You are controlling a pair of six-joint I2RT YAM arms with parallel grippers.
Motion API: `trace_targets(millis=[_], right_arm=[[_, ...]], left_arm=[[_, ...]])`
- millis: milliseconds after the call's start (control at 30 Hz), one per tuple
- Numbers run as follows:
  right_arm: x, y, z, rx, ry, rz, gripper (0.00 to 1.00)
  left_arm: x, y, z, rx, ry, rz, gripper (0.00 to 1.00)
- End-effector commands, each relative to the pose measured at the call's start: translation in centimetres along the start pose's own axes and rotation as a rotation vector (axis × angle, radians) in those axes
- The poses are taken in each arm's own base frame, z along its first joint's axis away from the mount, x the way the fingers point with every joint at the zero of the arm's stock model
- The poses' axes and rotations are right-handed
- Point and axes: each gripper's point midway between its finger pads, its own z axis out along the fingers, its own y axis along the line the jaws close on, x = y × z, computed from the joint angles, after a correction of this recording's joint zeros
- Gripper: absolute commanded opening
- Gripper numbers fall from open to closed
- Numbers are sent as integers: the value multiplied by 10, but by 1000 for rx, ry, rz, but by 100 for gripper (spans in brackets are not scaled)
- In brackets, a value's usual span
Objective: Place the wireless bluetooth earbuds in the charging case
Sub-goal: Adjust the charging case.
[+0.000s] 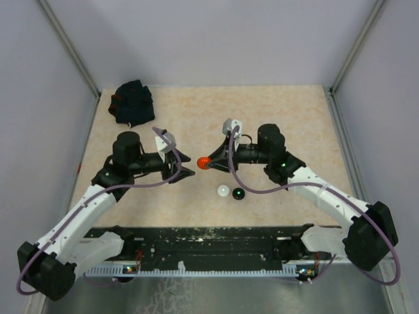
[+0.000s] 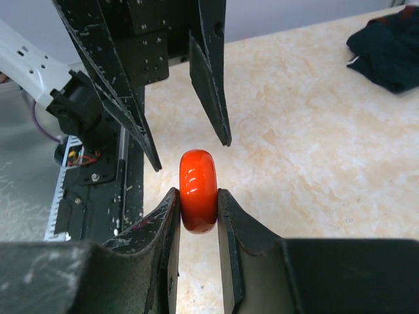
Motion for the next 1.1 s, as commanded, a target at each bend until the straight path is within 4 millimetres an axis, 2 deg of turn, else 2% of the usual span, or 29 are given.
trace_targets(millis=[0, 200, 400, 700, 1067], right_arm=[[-52, 6, -8, 13, -188, -77, 0], [-68, 15, -14, 5, -319, -53, 0], [-76, 20, -17, -14, -361, -53, 0], [-77, 30, -17, -71, -381, -46, 0], [-78, 36, -15, -120, -387, -41, 0]], left_arm=[[-41, -5, 0, 11, -213, 7, 60], [-49, -17, -3, 56, -308, 0, 61], [-55, -28, -3, 124, -373, -19, 60], [-66, -40, -4, 223, -446, -54, 56], [-72, -39, -3, 237, -469, -101, 53]])
